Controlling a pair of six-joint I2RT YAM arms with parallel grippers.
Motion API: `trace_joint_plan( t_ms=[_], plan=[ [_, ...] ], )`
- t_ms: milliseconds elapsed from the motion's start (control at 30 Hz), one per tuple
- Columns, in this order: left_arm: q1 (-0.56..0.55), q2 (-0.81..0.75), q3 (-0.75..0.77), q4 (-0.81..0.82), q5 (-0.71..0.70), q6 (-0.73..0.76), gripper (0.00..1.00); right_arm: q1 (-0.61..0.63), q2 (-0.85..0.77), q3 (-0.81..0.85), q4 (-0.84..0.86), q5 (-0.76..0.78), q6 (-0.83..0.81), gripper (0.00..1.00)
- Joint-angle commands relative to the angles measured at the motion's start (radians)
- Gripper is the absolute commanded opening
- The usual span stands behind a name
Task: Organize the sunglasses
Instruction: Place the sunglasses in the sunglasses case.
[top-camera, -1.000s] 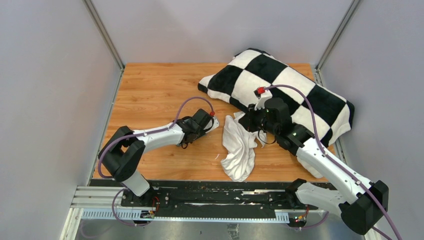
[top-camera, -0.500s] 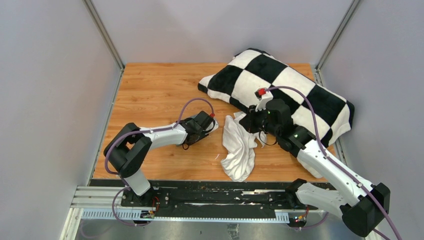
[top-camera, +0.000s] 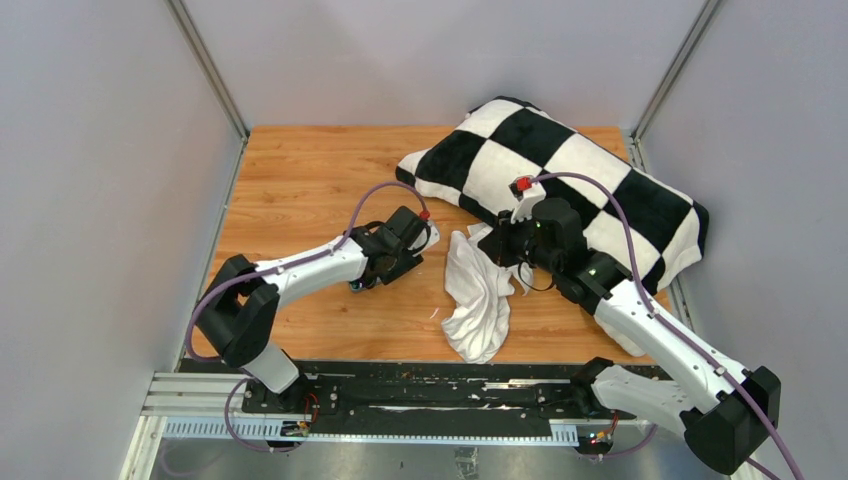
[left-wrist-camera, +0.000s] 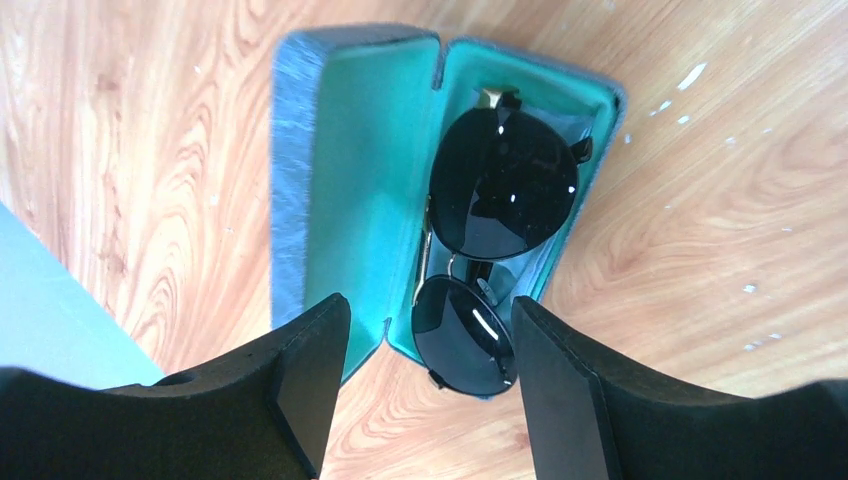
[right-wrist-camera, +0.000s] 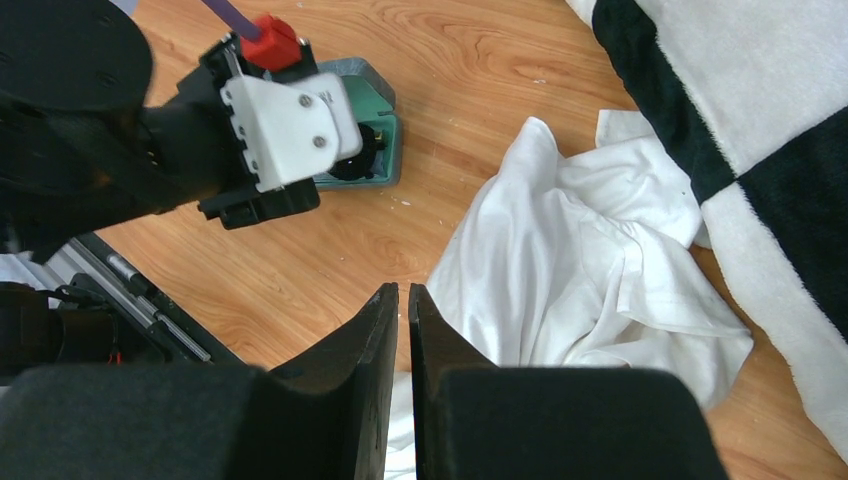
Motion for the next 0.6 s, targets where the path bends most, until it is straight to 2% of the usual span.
trace_joint_plan(
  t_ms=[0,100,267,333,433,567],
  plan=[
    [-0.014,-0.077,0.091,-0.12,0.098,-0.05,0.66,-0.017,-0.007,-0.007,-0.011,-0.011,-0.008,0.15],
    [-0.016,-0.132,0.13,-0.146,0.133,-0.083,0.67,-0.016,0.016,-0.007,-0.004,-0.018,-0.003,0.15],
    [0.011,-0.224,0.191,-0.146,0.057,-0.157,0.69,0.017,0.091,-0.004,0.028,-0.049,0.018,0.14],
    [0.093,-0.239,0.225,-0.157,0.122,-0.217,0.68,0.061,0.137,0.003,0.063,-0.048,0.029,0.14],
    [0.273,-0.229,0.275,-0.179,0.272,-0.348,0.64,0.15,0.239,0.04,0.113,-0.036,0.04,0.14],
    [0.475,-0.171,0.284,-0.165,0.412,-0.507,0.64,0.259,0.432,0.111,0.163,-0.037,0.065,0.14]
  ],
)
